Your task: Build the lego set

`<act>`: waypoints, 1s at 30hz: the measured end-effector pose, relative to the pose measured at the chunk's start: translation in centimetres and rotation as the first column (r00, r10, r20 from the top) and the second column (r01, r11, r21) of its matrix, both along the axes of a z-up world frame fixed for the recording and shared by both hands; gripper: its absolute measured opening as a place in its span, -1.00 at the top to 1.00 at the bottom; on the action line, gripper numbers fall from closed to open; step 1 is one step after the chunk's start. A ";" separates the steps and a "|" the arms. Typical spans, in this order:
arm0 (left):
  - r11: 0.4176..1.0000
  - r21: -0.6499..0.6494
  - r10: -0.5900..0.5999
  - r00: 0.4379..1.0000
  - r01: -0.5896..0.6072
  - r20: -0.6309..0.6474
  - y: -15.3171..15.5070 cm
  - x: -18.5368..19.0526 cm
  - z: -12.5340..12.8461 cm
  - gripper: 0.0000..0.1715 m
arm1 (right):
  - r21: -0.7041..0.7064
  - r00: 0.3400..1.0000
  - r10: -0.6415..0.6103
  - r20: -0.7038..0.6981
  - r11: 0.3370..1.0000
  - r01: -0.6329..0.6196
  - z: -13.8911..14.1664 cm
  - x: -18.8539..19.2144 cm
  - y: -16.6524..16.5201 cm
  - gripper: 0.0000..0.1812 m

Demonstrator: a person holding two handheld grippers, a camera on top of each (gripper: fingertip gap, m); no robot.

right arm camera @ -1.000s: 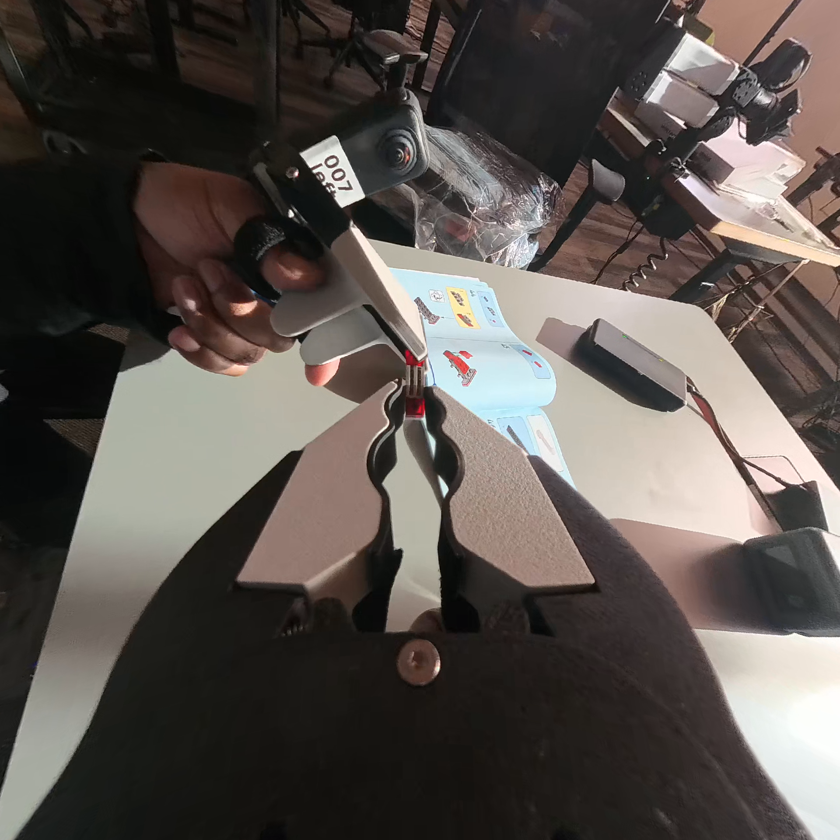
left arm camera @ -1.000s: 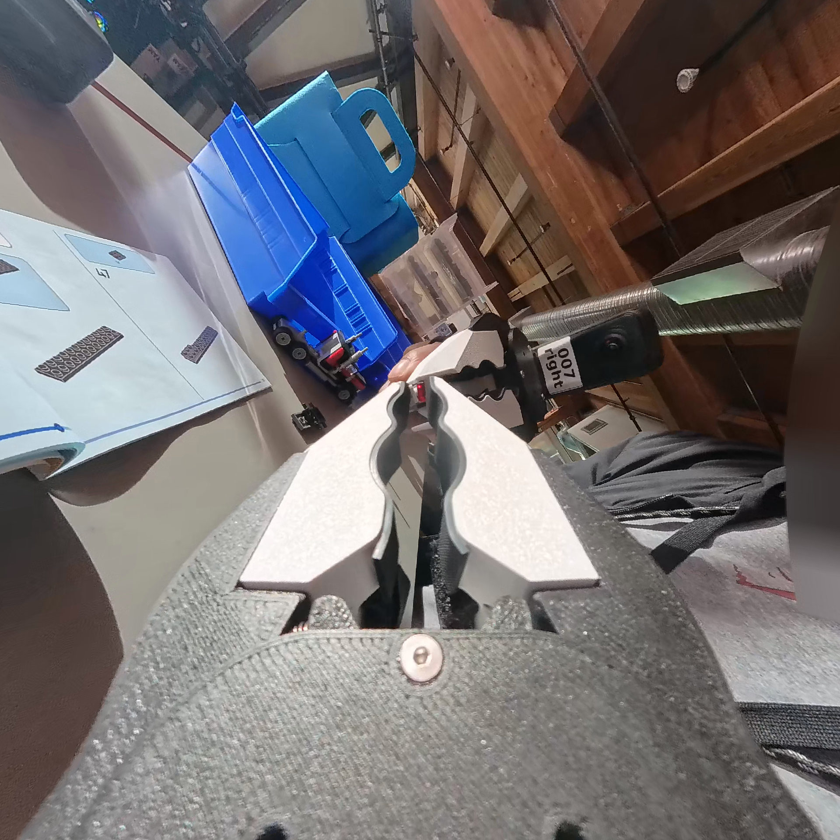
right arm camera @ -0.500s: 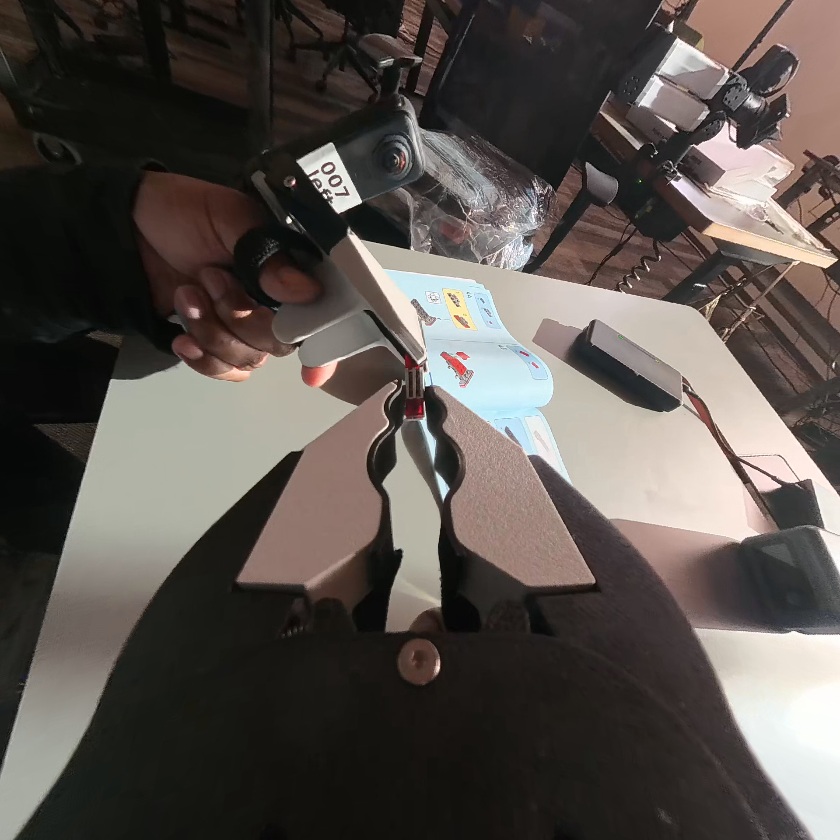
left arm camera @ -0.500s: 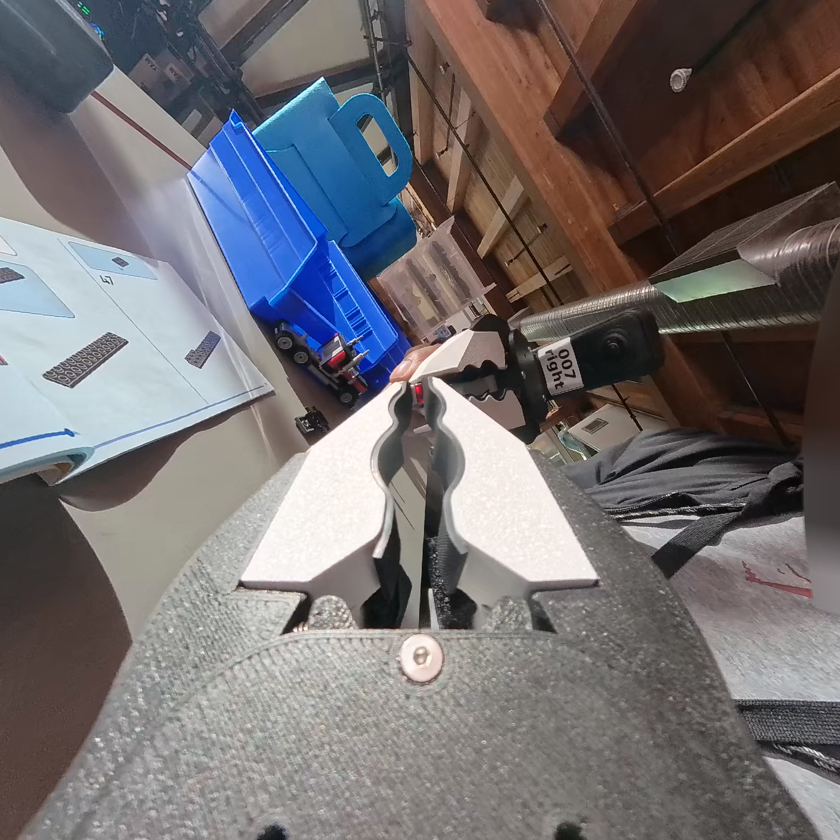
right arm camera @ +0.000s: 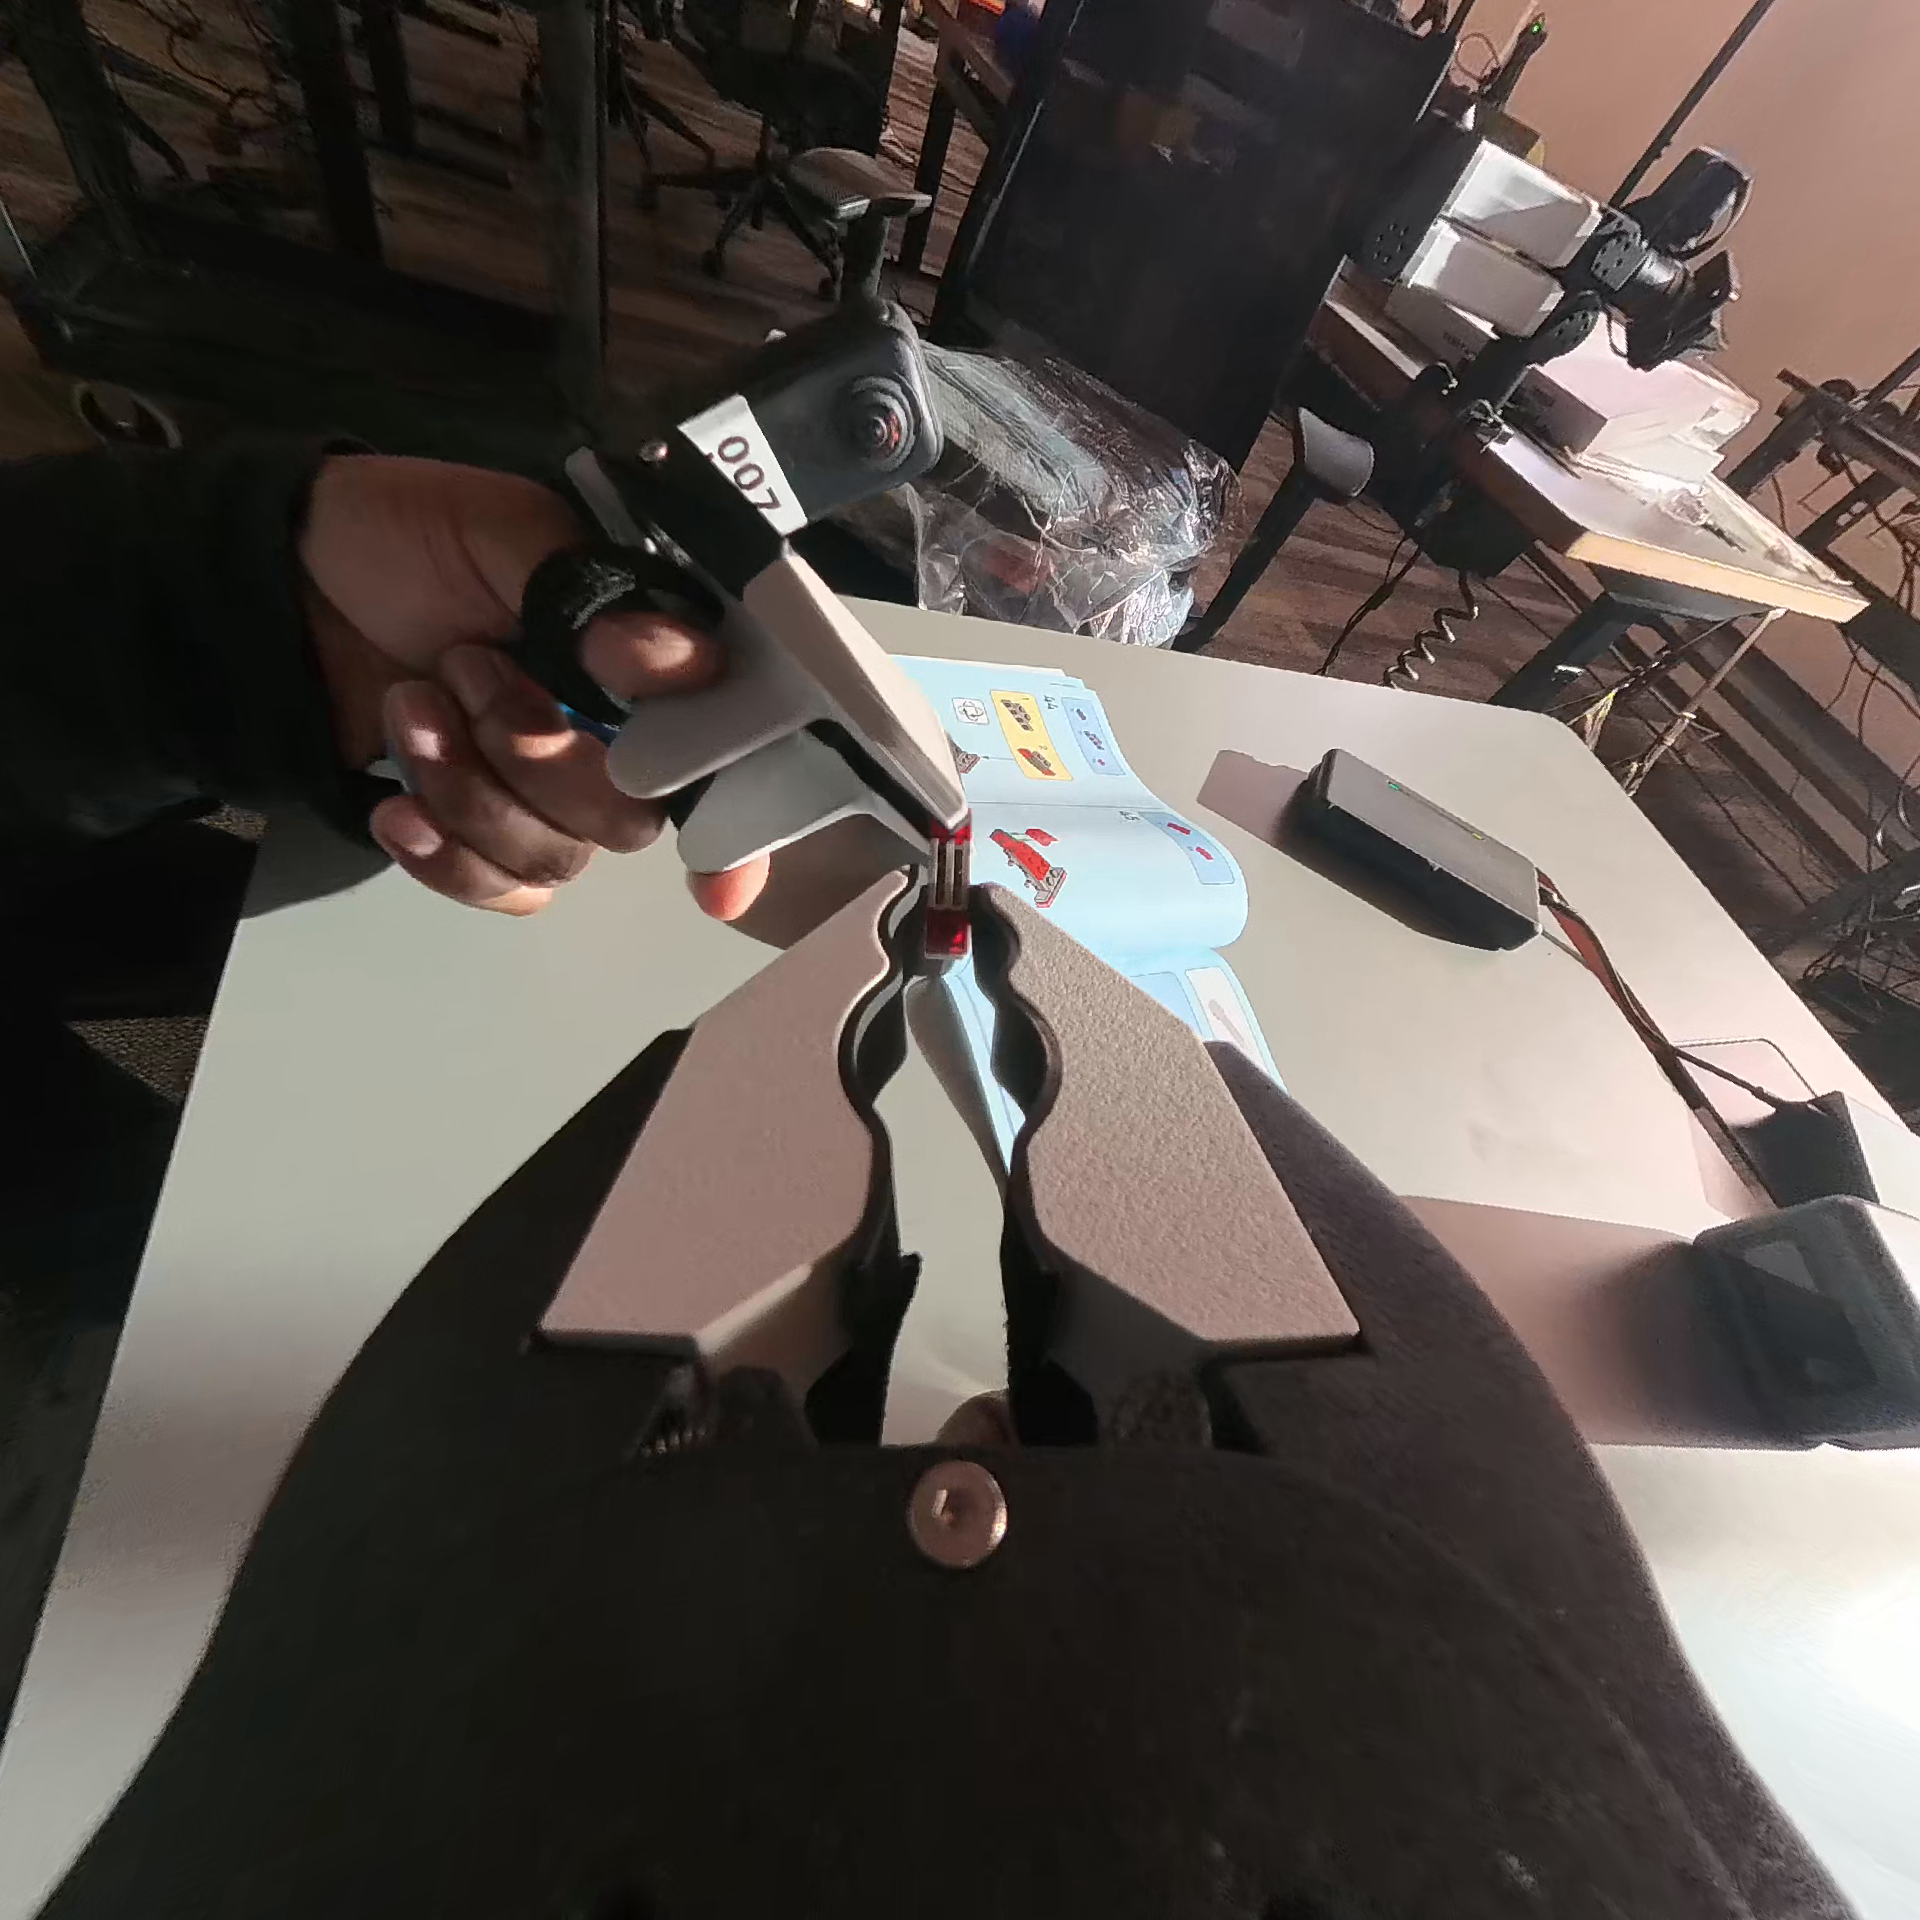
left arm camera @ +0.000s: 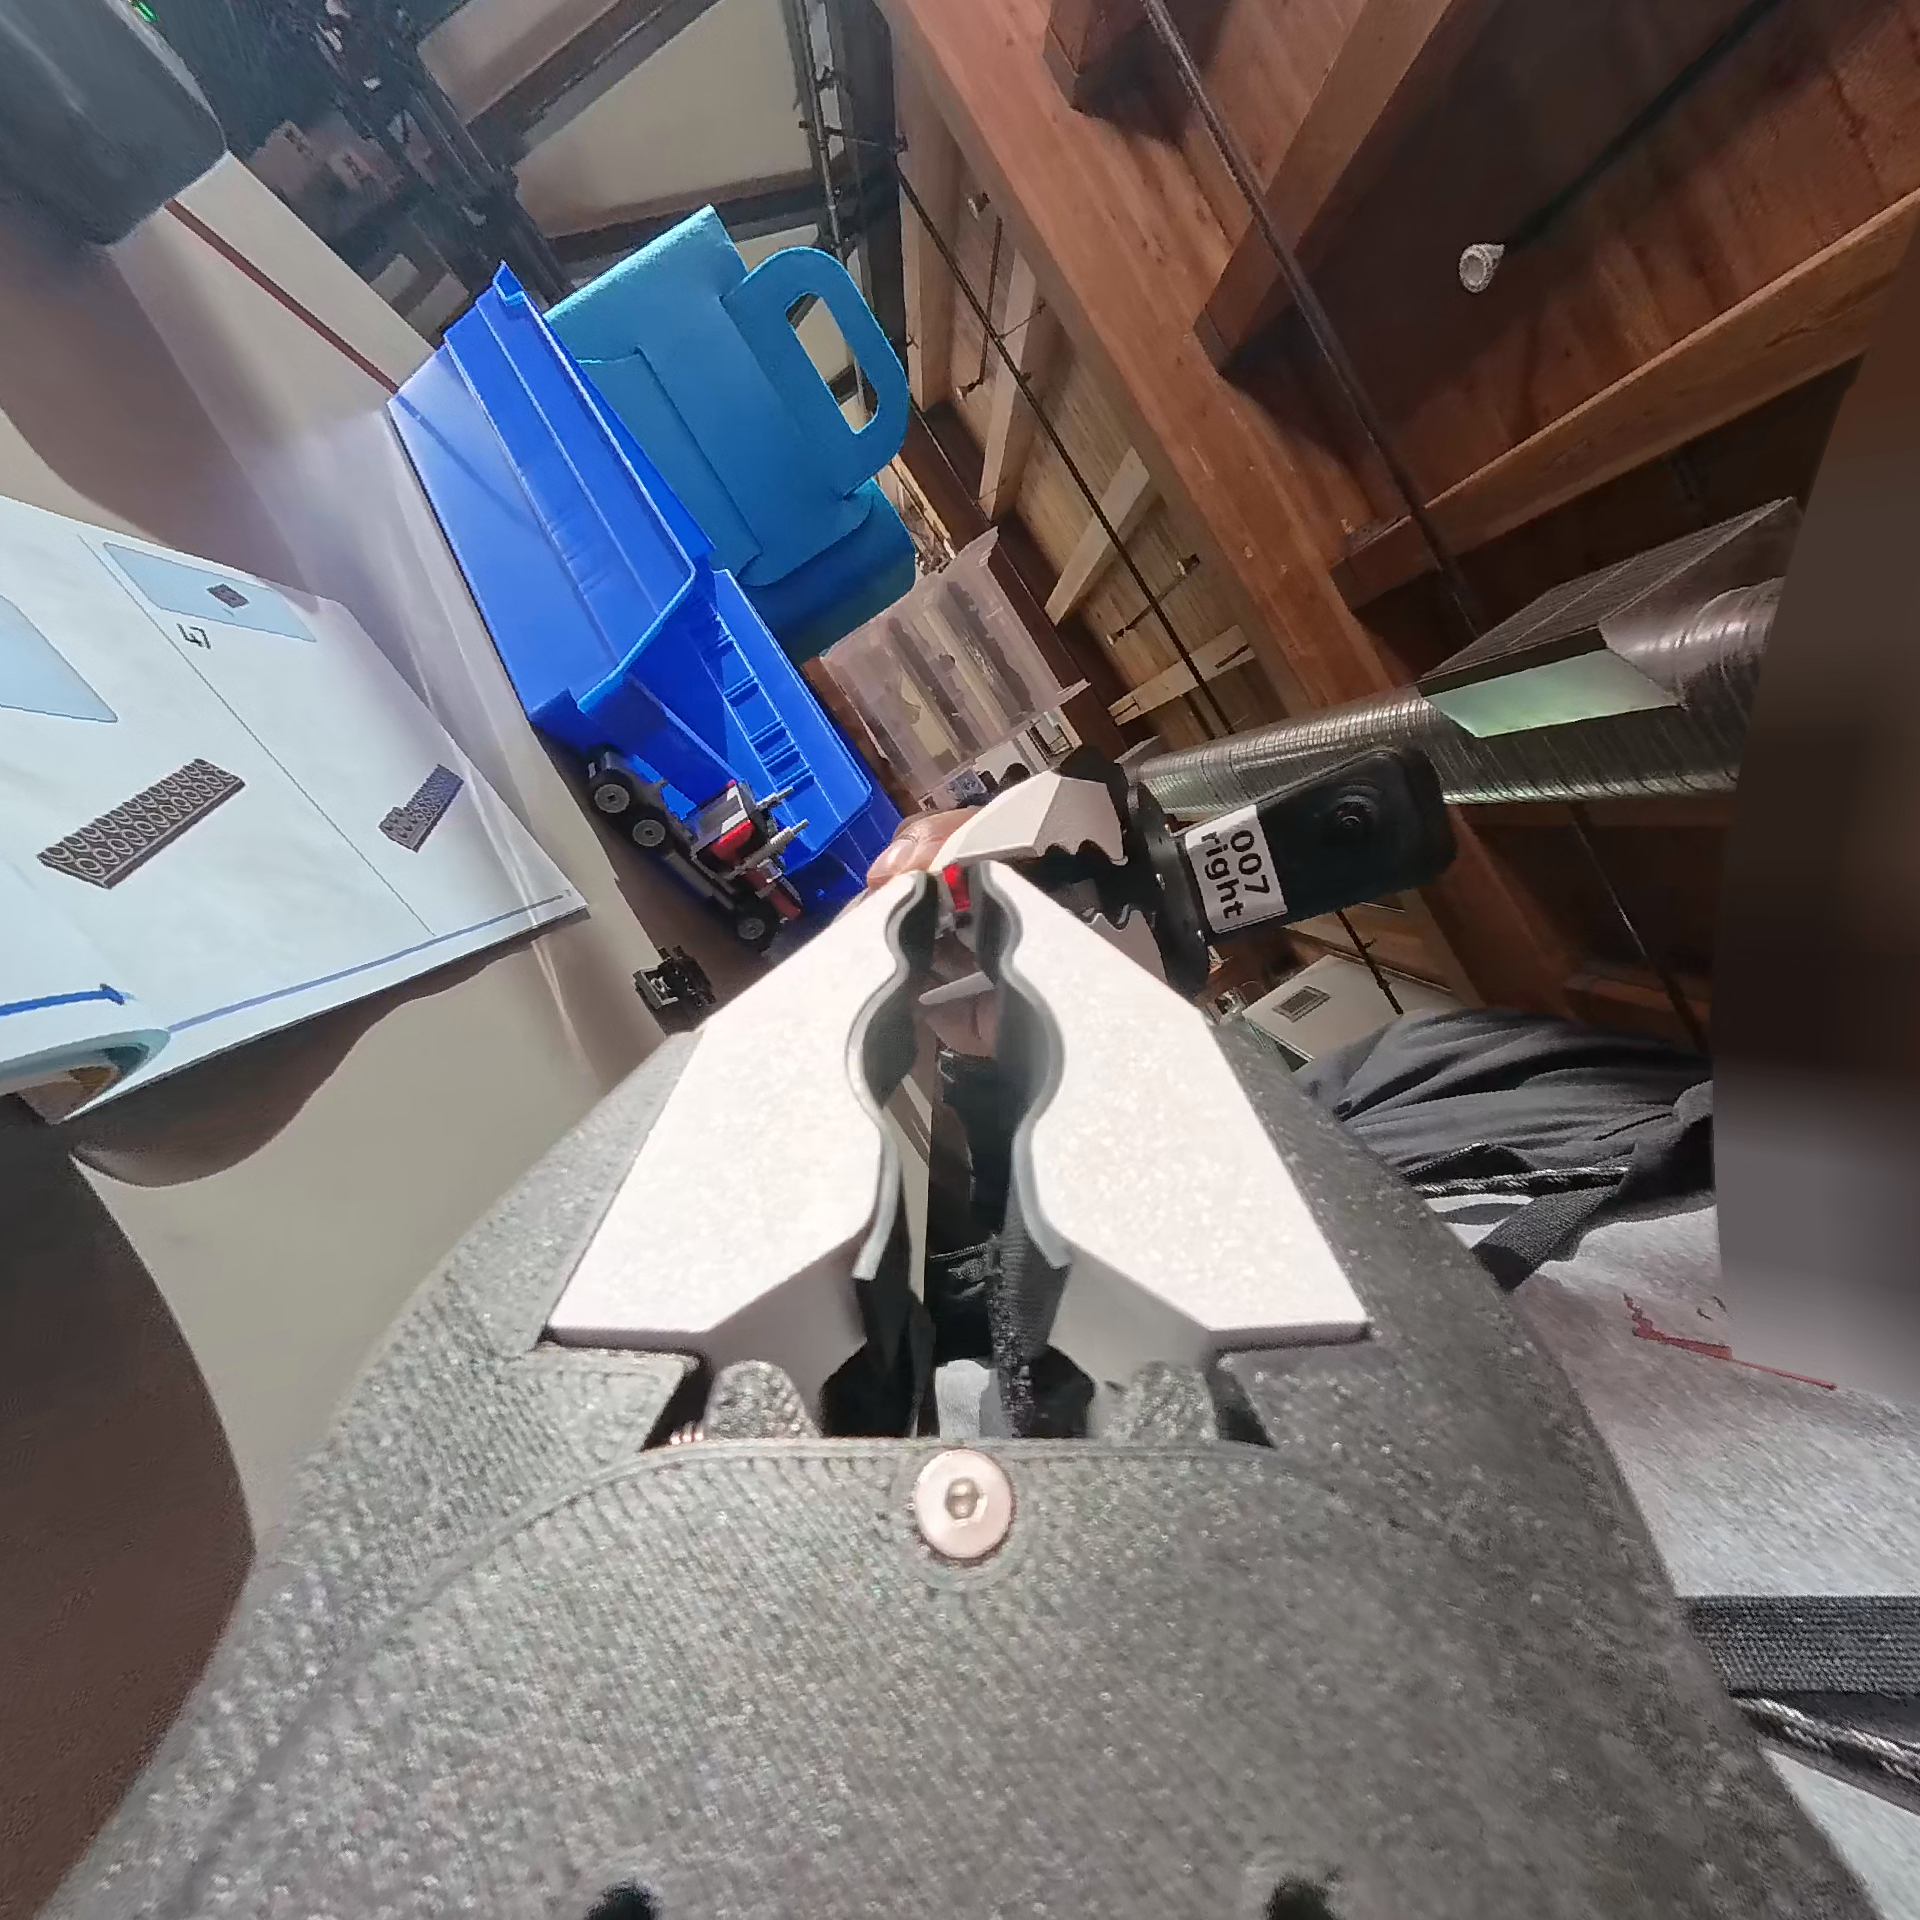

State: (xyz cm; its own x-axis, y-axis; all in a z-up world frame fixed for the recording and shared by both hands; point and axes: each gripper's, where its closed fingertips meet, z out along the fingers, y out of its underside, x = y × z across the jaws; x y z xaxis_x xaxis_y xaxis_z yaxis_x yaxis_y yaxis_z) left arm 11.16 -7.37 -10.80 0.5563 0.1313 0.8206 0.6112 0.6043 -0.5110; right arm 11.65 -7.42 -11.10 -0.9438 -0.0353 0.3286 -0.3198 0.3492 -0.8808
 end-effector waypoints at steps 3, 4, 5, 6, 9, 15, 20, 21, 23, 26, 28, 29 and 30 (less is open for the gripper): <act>1.000 0.002 0.001 1.000 -0.001 -0.005 -0.1 0.0 0.0 0.93 | -0.010 1.000 0.000 0.000 1.000 0.000 0.0 0.0 -0.1 0.89; 1.000 0.003 0.003 1.000 -0.003 -0.006 -0.1 0.0 0.0 0.93 | -0.012 1.000 0.000 0.000 1.000 0.000 0.0 0.0 -0.1 0.89; 1.000 0.001 0.005 1.000 -0.005 -0.007 -0.2 0.0 0.0 0.93 | -0.014 1.000 0.001 0.000 1.000 -0.001 0.0 0.0 -0.1 0.89; 1.000 -0.004 0.006 1.000 -0.006 -0.009 -0.2 0.0 -0.1 0.93 | -0.015 1.000 0.003 0.001 1.000 -0.003 0.0 0.0 -0.2 0.89; 1.000 -0.023 0.014 1.000 -0.014 -0.012 -0.3 0.0 -0.2 0.93 | -0.019 1.000 0.004 0.013 1.000 -0.004 -0.2 0.0 -0.3 0.89; 0.999 -0.025 0.039 0.999 -0.039 -0.005 -0.7 -0.2 -0.3 0.94 | -0.065 0.993 -0.014 0.113 0.998 0.022 -0.2 -0.3 0.0 0.70; 0.999 -0.029 0.017 1.000 -0.017 0.001 -0.4 -0.1 -0.5 0.94 | -0.112 0.965 -0.035 0.258 0.992 0.066 -1.2 -0.4 0.5 0.65; 1.000 -0.027 0.007 1.000 -0.007 0.003 -0.2 -0.1 -0.6 0.94 | -0.114 0.965 -0.035 0.260 0.991 0.067 -1.4 -0.3 0.5 0.69; 1.000 -0.028 -0.003 1.000 0.004 0.008 0.1 -0.1 -0.7 0.93 | -0.121 0.969 -0.042 0.244 0.990 0.073 -1.6 -0.3 0.4 0.81; 0.999 -0.035 -0.002 1.000 0.002 0.011 0.2 -0.2 -0.9 0.93 | -0.127 0.969 -0.044 0.243 0.989 0.076 -1.7 -0.3 0.4 0.89; 0.998 -0.063 0.011 1.000 -0.010 0.014 0.0 -0.3 -1.1 0.93 | -0.117 0.957 -0.039 0.288 0.990 0.075 -1.9 -0.4 0.3 0.89; 0.997 -0.080 0.024 1.000 -0.023 0.013 -0.1 -0.4 -1.2 0.88 | -0.110 0.944 -0.040 0.327 0.991 0.080 -2.0 -0.5 0.3 0.89; 0.995 -0.095 0.038 0.999 -0.037 0.006 -0.4 -0.5 -1.3 0.79 | -0.101 0.923 -0.040 0.382 0.991 0.084 -2.1 -0.5 0.3 0.89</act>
